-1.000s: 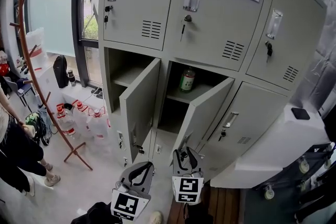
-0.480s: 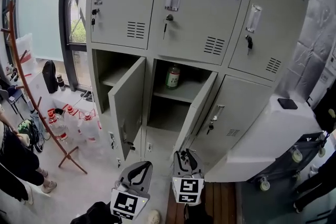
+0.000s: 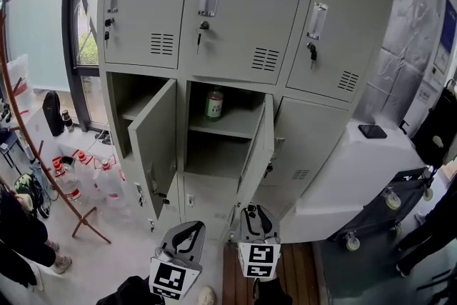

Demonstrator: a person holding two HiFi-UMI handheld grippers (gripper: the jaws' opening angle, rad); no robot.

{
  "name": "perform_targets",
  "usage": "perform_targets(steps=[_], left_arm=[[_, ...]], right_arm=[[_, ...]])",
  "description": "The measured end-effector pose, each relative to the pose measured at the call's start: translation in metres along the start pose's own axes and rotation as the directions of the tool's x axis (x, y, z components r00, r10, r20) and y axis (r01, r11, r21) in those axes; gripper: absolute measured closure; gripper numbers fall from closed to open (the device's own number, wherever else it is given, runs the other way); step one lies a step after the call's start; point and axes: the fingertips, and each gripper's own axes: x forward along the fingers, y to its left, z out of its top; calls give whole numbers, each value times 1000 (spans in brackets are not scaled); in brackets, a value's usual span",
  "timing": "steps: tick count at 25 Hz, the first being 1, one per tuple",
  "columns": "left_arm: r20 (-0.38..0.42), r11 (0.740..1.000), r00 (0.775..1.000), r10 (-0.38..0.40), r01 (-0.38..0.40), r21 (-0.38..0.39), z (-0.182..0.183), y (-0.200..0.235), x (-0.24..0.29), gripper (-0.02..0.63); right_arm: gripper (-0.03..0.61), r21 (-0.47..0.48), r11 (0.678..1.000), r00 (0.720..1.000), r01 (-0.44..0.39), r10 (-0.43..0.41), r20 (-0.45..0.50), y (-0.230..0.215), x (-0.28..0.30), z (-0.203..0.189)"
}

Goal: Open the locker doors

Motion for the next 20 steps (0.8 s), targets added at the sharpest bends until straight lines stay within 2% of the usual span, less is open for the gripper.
perform_targets(steps=[11,20], left_arm=[[22,1000,1000,-21,21,2,2,-8,9,591],[2,1000,1000,-1,1,17,0,-2,-3,590]], right_arm=[[420,-5,1000,1000,30,-30,0,-18,-7,-6],[457,32,999,995,28,-31,95,-9,-50,23]])
